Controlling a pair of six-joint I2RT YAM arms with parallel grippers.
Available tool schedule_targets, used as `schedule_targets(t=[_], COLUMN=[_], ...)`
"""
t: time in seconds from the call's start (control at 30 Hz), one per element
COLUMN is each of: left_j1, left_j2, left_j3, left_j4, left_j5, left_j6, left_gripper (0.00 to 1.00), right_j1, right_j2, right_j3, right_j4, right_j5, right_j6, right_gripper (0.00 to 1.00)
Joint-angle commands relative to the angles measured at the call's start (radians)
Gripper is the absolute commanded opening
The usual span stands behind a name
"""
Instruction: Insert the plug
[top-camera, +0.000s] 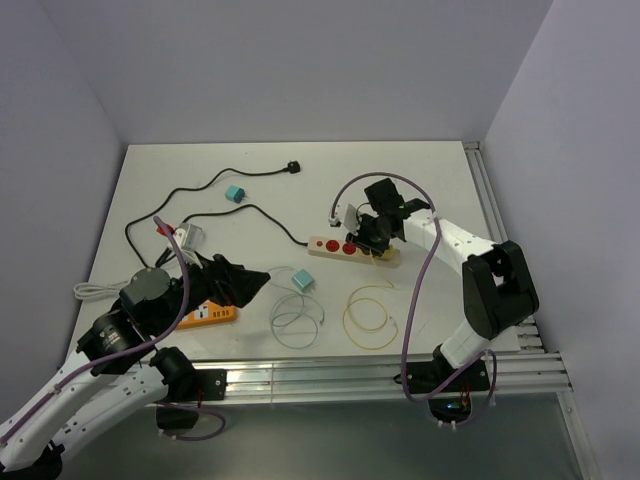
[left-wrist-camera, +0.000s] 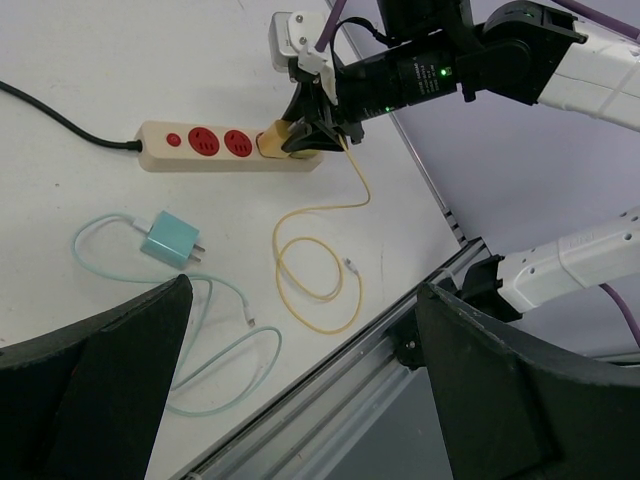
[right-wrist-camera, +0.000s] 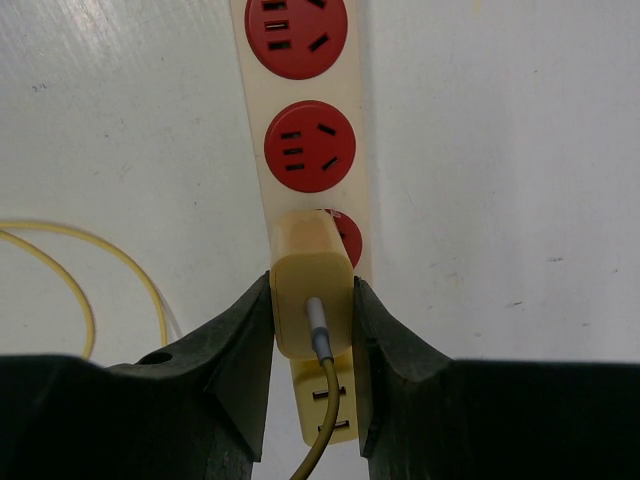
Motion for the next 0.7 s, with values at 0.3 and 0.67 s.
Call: schedule_targets(t=[0.3, 0.67], left_j1=[0.002, 0.001], left_j2=[0.022, 0.064], left_j3=[-0.004, -0.013], left_j4=[0.052, 0.075], left_j5=[0.019, 0.014], left_j6=[-0.004, -0.015], left_gripper=[0.99, 0.99], right_j1=[0.074, 0.096], right_j2=[-0.033, -0.177], right_j3=[-0.118, -0.095], right_j4=[0.019, 0.144], right_j5=[0.057, 0.217], right_j6=[0.105, 0.142], right_gripper=[0.65, 1.0])
